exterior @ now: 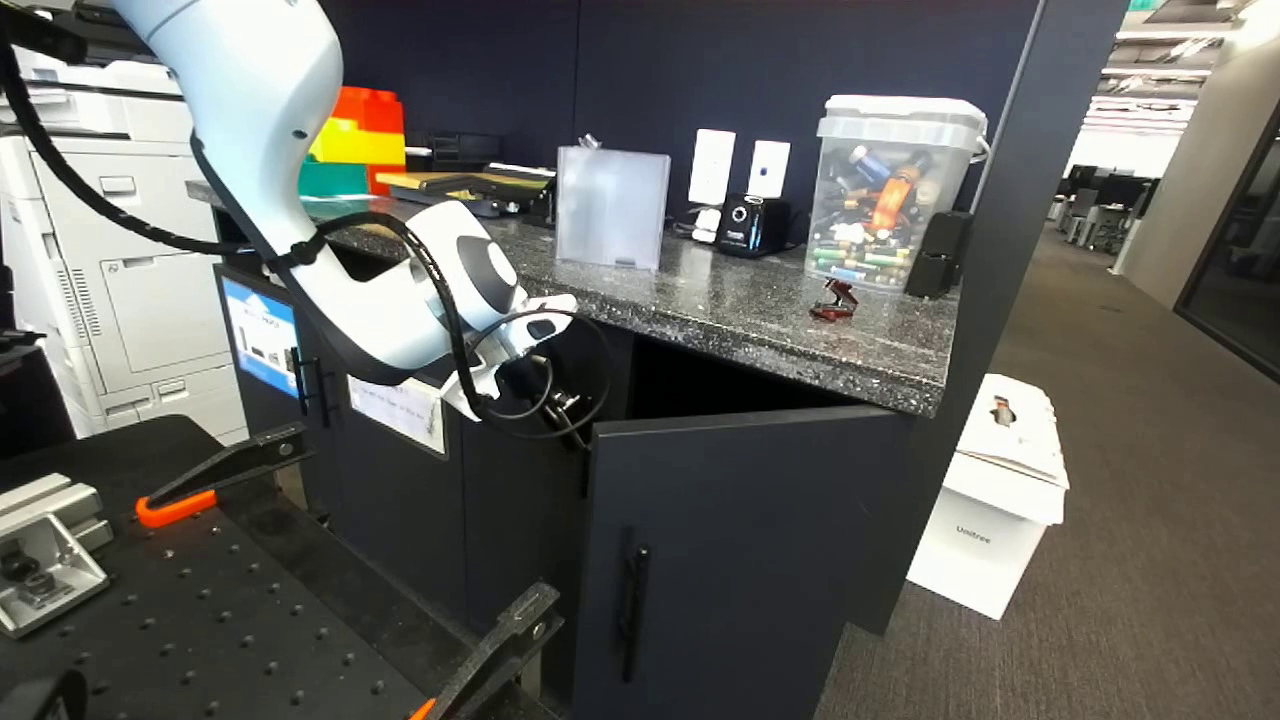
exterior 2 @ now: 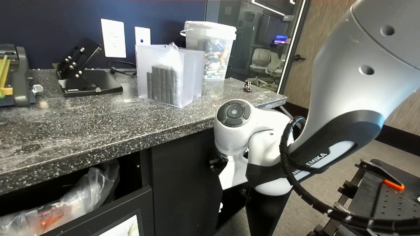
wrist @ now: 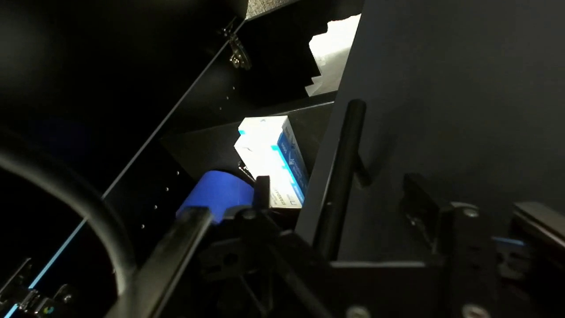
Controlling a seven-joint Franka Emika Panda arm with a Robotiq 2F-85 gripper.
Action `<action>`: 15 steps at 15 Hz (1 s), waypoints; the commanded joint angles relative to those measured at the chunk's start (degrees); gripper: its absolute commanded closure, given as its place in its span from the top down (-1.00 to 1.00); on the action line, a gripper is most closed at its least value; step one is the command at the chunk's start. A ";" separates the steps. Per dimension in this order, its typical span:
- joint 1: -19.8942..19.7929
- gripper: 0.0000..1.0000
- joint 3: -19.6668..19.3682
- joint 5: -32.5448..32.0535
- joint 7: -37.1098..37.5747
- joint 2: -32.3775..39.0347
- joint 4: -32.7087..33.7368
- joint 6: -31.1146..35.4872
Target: Open the left door of the cabinet on the right
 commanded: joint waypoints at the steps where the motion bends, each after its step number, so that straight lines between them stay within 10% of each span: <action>1: -0.12 -0.11 -1.01 0.88 0.39 2.97 3.54 0.78; 7: -2.72 -0.97 1.62 1.07 -2.59 2.25 4.05 -0.20; 15: -10.81 -0.90 15.53 1.17 -17.91 -7.03 -3.08 1.06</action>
